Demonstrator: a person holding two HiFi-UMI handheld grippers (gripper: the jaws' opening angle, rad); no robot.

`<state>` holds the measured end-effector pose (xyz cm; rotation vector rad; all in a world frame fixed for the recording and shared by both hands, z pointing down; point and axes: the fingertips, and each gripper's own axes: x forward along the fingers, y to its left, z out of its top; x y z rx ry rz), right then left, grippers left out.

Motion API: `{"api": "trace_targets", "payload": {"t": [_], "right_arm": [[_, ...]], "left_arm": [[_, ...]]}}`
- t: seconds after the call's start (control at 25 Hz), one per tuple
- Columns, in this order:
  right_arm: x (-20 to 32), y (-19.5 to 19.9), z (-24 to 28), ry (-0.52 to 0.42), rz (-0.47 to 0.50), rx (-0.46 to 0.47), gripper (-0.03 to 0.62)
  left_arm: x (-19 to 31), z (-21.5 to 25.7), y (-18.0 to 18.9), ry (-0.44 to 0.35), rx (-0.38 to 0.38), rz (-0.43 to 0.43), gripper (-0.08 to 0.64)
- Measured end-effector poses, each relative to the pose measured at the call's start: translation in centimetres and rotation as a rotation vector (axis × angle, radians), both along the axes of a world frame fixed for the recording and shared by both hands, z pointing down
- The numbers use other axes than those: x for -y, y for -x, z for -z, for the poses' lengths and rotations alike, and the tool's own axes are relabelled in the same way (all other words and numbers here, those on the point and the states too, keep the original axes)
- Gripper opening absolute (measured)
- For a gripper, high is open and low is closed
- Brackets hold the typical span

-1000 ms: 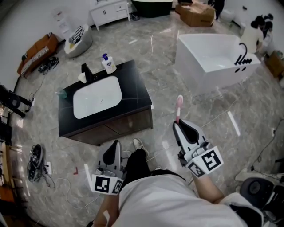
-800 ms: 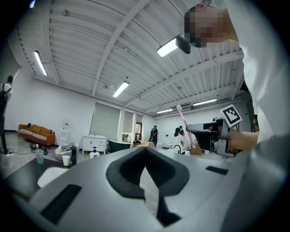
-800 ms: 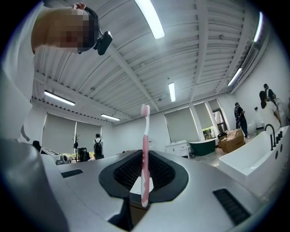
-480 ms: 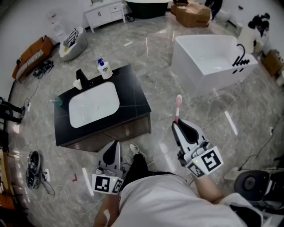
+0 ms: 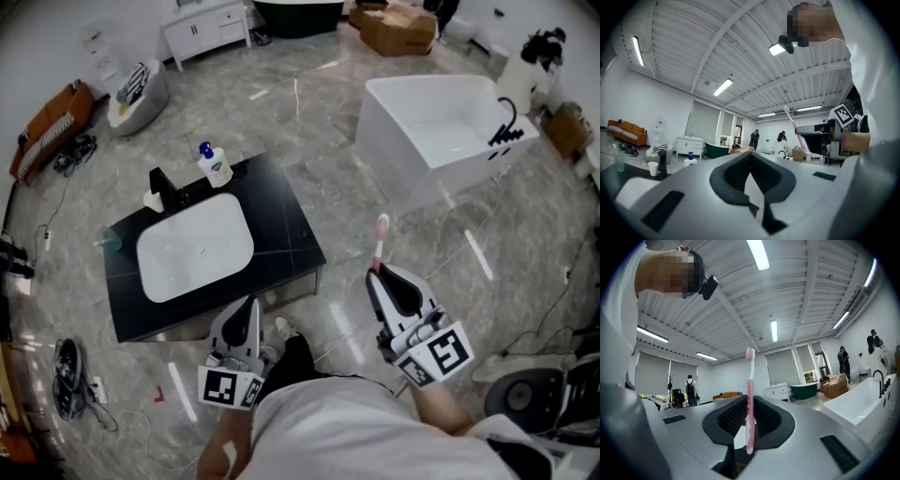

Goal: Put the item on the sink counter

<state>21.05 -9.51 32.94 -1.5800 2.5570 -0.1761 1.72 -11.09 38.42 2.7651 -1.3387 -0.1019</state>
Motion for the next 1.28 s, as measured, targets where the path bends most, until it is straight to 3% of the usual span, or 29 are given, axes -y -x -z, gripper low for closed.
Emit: {"api": "trace_targets", "payload": {"t": [0.28,0.8,1.28], "right_arm": [[4.2,1.6,1.2,-0.008,0.037,-0.005,0.066],[10.9,5.9,-0.9,0.034,0.158,0.002,0.066],[17.3,8.4,-3.7,0.098,0.190,-0.023,0.066]], "left_arm": [[2.0,-0.5,-0.5,0.018,-0.006,-0.017,0.003],[2.4,-2.6,3.6,0.076,-0.020,0.111,0.003],[5.4,-3.4,6.7,0.091,-0.022,0.185,0.003]]}}
